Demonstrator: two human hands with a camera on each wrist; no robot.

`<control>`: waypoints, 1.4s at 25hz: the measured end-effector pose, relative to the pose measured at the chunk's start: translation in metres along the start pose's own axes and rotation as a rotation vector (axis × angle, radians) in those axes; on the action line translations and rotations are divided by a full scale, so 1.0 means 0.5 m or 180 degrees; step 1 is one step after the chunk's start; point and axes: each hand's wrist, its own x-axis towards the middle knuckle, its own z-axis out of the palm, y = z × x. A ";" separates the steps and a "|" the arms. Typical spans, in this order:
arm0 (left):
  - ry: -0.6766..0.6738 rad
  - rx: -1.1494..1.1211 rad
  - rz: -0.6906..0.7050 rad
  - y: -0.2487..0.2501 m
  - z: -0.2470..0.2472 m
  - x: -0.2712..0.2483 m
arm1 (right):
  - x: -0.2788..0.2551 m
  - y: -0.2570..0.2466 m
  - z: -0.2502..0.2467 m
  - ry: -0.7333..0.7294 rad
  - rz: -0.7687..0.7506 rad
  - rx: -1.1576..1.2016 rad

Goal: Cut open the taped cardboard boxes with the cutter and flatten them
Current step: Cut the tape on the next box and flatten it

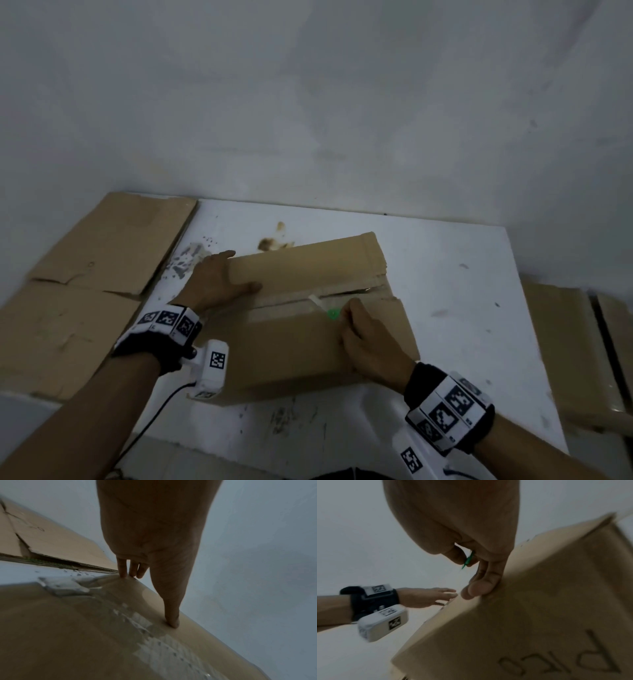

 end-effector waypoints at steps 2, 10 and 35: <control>-0.0049 -0.0074 -0.0073 -0.014 -0.001 -0.005 | -0.013 -0.005 0.043 -0.0178 -0.0111 0.0072; -0.0550 0.0393 -0.0120 -0.003 -0.018 0.017 | -0.009 -0.015 0.089 0.0192 0.0069 -0.0003; -0.1235 0.0508 0.1860 0.203 -0.011 -0.033 | 0.001 0.086 -0.038 0.2159 -0.0030 -0.0580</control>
